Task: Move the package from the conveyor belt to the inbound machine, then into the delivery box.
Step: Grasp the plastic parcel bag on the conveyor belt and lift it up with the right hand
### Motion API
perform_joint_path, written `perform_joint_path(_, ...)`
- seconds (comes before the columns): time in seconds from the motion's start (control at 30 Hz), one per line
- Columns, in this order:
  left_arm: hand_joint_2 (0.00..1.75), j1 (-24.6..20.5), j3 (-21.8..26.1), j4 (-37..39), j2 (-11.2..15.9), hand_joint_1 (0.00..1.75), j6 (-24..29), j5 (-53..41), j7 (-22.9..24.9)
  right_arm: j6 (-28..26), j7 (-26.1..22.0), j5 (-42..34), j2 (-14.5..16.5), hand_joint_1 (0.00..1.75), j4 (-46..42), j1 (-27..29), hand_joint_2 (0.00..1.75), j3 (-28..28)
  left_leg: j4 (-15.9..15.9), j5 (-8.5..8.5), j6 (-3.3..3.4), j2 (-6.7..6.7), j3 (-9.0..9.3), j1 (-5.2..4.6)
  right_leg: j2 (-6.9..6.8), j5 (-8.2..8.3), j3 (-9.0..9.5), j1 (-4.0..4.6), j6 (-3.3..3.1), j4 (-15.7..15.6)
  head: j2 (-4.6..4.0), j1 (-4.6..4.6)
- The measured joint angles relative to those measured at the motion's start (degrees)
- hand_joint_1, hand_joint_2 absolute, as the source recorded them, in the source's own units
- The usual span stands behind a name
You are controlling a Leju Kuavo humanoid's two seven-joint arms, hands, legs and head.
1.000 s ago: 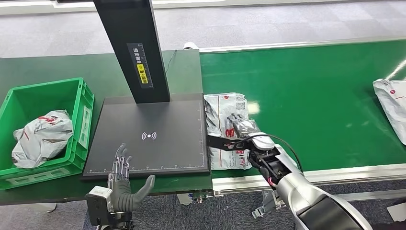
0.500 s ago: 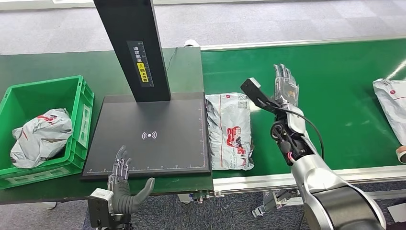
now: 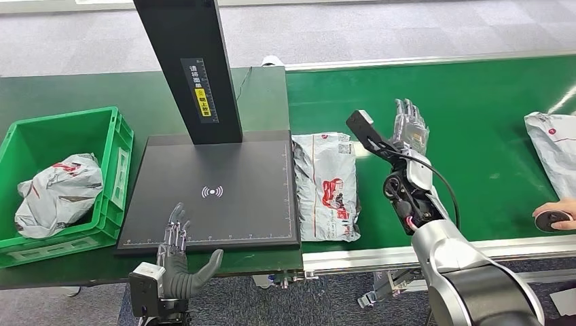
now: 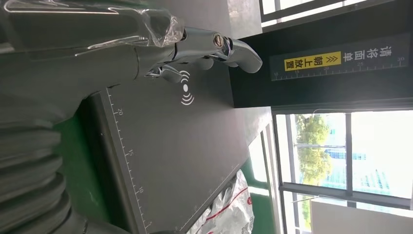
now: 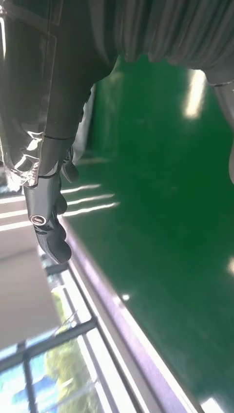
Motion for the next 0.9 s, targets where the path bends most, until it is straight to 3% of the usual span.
perform_joint_path(0.27, 1.75, -0.19, -0.23, 0.4, -0.15, 0.0, 0.0, -0.14, 0.01, 1.88, 0.44, -4.75, 0.76, 0.0, 0.63, 0.31, 1.75, -5.96, 0.0, -0.01, 0.0, 0.0, -0.05, 0.0, -0.01, 0.0, -0.06, 0.0, 0.0, 0.0, -0.01, -0.01)
perform_joint_path(0.47, 1.75, -0.04, -0.34, 0.52, -0.15, 0.0, 0.02, -0.18, 0.02, 3.25, -7.35, -11.52, 1.57, 0.0, 0.64, 1.04, 1.75, -11.95, 0.0, 0.0, 0.0, 0.0, -0.07, 0.01, -0.02, -0.01, -0.08, 0.01, 0.0, 0.0, 0.0, 0.0)
perform_joint_path(0.63, 1.75, -0.08, -0.35, 0.89, -0.15, 0.0, -0.1, -0.26, -0.01, 7.81, -11.24, -15.32, 2.39, 0.0, 0.68, 1.61, 1.75, -17.25, 0.0, -0.01, 0.0, 0.0, -0.09, 0.0, -0.02, -0.01, -0.09, 0.0, 0.0, 0.0, -0.01, 0.0)
perform_joint_path(0.9, 1.75, -0.8, -0.34, 1.51, -0.25, 0.0, -1.38, -0.98, -0.03, 19.36, -11.03, -18.65, 4.2, 0.0, 0.95, 2.2, 1.75, -23.16, 0.0, 0.0, 0.0, 0.0, -0.11, 0.01, -0.02, -0.01, -0.13, 0.01, 0.0, 0.01, -0.01, -0.01)
